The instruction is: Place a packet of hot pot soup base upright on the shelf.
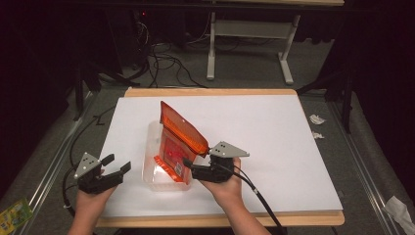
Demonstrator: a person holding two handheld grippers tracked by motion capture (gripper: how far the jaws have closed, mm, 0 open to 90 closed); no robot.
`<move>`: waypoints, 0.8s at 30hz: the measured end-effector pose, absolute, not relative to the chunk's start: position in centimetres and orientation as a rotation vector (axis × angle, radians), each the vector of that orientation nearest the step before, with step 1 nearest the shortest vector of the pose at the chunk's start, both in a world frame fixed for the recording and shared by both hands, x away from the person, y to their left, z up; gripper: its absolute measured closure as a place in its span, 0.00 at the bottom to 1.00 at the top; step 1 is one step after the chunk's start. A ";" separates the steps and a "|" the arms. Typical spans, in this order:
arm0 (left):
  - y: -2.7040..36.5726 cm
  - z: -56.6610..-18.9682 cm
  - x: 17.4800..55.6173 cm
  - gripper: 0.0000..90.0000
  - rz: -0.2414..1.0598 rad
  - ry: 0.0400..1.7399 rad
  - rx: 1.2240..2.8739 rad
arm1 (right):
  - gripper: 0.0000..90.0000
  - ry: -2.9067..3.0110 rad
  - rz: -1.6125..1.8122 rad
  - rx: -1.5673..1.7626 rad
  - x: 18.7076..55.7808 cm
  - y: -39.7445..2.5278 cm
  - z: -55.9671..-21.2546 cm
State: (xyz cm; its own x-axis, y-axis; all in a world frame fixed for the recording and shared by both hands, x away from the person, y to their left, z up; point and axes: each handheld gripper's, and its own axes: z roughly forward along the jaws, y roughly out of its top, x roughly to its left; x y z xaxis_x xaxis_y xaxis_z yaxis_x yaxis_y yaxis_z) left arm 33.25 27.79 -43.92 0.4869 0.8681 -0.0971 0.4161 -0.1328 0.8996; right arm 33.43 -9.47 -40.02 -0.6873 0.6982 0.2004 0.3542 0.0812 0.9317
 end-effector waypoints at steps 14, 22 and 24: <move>27.7 -44.2 33.1 0.31 0.557 1.079 1.776 | 0.25 2.006 1.504 1.061 29.5 -19.4 -40.0; 27.1 -44.6 33.1 0.31 0.547 1.064 1.813 | 0.20 1.878 1.307 1.291 27.1 -30.2 -42.4; 27.0 -44.6 33.0 0.31 0.550 1.063 1.812 | 0.17 1.845 1.270 1.341 26.7 -31.9 -42.7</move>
State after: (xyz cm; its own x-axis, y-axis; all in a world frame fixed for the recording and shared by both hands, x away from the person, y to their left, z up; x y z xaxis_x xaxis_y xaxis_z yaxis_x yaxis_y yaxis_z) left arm 33.03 26.98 -44.57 0.5245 0.8483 -0.0727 0.4303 -0.1905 0.8824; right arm 26.72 -31.94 -42.73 -0.3709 0.9224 0.1074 0.4299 0.0681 0.9003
